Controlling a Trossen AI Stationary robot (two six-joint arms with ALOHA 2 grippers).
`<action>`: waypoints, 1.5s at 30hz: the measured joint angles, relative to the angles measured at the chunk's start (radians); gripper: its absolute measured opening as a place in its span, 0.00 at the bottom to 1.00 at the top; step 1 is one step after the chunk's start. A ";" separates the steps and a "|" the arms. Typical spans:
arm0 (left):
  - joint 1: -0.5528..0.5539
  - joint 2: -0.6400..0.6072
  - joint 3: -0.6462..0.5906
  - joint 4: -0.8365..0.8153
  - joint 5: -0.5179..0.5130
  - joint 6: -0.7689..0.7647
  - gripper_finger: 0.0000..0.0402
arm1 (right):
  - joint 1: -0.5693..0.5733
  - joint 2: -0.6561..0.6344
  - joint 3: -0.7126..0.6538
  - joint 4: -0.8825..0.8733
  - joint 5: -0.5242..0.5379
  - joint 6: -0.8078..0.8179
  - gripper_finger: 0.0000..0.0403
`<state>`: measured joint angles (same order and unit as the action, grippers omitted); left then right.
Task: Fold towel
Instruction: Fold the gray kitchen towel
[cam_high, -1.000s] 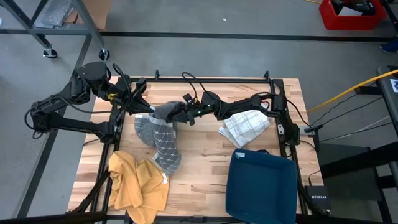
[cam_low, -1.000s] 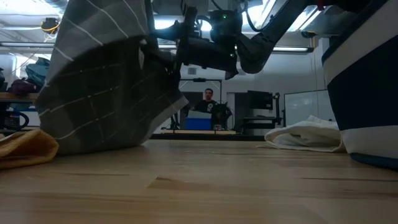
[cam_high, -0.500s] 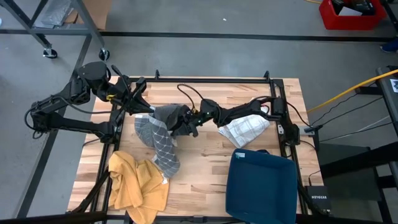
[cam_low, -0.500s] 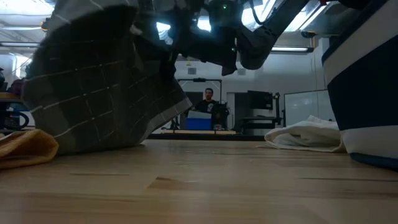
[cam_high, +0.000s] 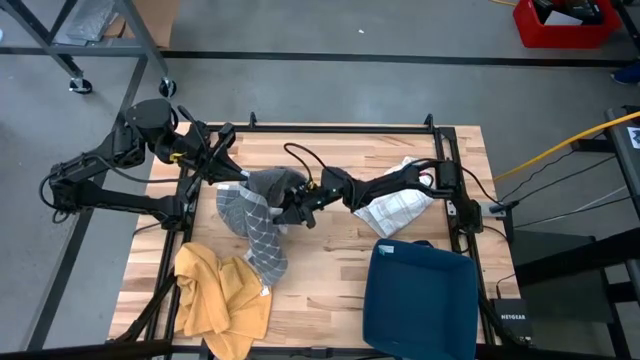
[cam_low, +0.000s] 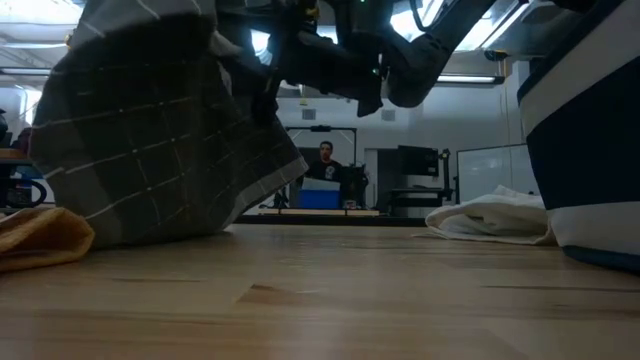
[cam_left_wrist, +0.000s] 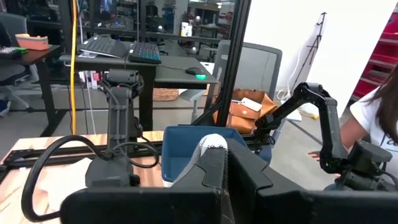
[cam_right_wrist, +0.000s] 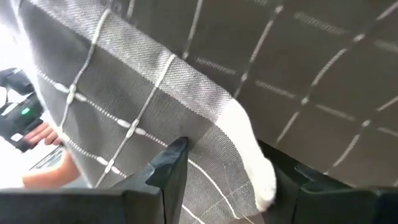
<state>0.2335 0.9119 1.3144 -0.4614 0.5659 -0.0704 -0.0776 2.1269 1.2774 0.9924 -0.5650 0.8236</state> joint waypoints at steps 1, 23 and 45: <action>0.000 0.000 0.000 0.000 0.000 0.000 0.00 | 0.000 0.000 0.000 0.000 0.017 -0.002 0.40; 0.031 -0.011 0.000 0.000 -0.124 0.054 0.00 | -0.005 0.000 0.000 0.387 0.014 -0.099 0.01; 0.258 0.051 0.000 -0.025 -1.177 0.319 0.20 | -0.197 -0.246 0.000 0.569 0.410 -0.132 0.00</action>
<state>0.4915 0.9626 1.3148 -0.4868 -0.6112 0.2484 -0.2747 1.8806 1.2778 1.5616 -0.1551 0.6915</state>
